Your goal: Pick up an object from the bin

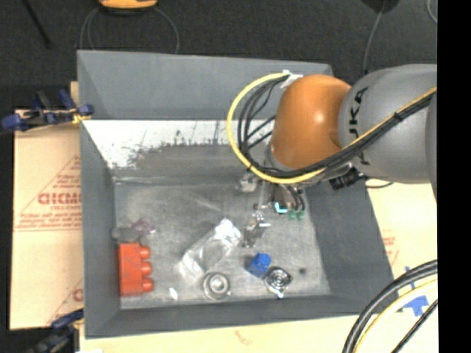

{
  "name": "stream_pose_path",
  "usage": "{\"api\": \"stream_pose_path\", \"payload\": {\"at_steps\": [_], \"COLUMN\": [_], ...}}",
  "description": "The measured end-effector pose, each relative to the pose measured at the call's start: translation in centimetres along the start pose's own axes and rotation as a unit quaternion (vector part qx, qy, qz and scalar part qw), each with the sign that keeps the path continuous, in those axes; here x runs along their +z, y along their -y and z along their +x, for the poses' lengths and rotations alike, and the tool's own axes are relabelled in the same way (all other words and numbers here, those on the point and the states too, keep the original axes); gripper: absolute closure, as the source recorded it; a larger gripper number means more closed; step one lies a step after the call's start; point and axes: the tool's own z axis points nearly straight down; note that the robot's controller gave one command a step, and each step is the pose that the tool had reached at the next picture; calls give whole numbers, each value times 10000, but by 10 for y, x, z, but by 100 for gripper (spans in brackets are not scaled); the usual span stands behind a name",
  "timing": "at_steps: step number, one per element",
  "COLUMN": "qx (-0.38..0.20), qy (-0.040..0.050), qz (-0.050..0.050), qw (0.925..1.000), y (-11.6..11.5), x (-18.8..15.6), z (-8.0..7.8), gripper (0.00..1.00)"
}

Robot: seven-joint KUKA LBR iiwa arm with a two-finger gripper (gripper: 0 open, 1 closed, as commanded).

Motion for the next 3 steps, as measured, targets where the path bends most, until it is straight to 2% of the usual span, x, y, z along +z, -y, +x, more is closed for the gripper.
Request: {"api": "stream_pose_path", "payload": {"at_steps": [1, 2, 3], "qx": [-297, 0, -753], "qy": [73, 53, 161], "qz": [6, 26, 35], "qw": [9995, 10000, 9970], "y": [4, 128, 81], "x": [87, 61, 86], "z": [48, 33, 81], "gripper": [0, 0, 0]}}
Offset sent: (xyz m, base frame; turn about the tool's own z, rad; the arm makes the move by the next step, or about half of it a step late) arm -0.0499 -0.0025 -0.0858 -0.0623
